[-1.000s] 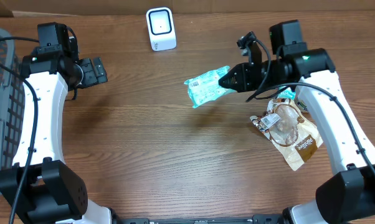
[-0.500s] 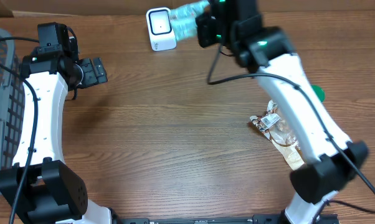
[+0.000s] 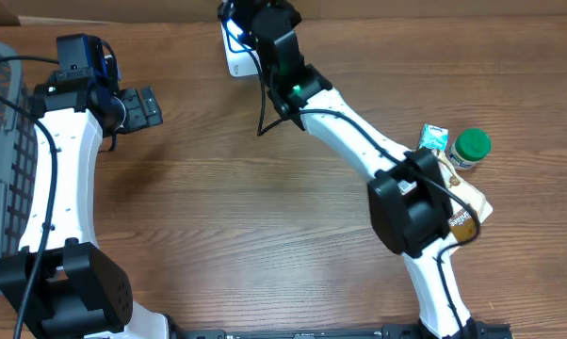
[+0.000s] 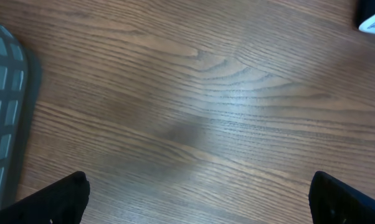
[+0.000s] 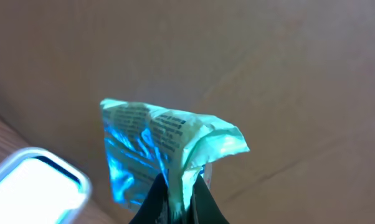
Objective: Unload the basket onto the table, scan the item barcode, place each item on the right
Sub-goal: 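Hold the teal wipes pack in front of the white scanner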
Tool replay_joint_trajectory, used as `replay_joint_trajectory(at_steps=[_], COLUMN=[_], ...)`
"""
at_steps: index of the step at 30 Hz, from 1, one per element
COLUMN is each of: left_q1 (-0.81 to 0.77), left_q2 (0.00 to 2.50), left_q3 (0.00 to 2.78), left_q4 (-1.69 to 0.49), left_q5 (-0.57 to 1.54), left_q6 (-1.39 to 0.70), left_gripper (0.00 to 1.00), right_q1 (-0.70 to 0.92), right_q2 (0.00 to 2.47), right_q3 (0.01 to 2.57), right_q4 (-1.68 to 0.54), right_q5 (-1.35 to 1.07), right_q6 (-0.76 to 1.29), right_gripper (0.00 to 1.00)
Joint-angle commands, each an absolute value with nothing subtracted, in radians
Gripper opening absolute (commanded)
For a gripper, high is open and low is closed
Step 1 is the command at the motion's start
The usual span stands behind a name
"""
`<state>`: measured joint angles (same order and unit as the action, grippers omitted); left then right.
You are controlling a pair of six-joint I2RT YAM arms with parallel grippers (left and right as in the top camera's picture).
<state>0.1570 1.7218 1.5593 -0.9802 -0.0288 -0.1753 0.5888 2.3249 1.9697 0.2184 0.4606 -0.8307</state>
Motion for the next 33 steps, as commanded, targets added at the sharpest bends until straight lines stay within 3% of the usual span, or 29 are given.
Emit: replay_joint_trajectory(at_steps=[1, 6, 33], left_q1=[0.157, 0.157, 0.157], left_q2=[1.723, 1.723, 1.723], left_q3=[1.573, 1.573, 1.573], left_q4=[-0.983, -0.983, -0.983], left_q5=[-0.033, -0.033, -0.033], left_q6=[-0.153, -0.153, -0.153], left_gripper=[1.0, 1.0, 0.99], right_q1=[0.585, 0.584, 0.585], right_q2=[2.397, 2.466, 2.48], right_q3=[1.987, 1.987, 1.987], right_q4=[0.305, 0.374, 0.388], right_q5=[0.492, 0.42, 0.4], right_q6=[-1.152, -1.247, -1.266], right_gripper=[0.04, 0.04, 0.04])
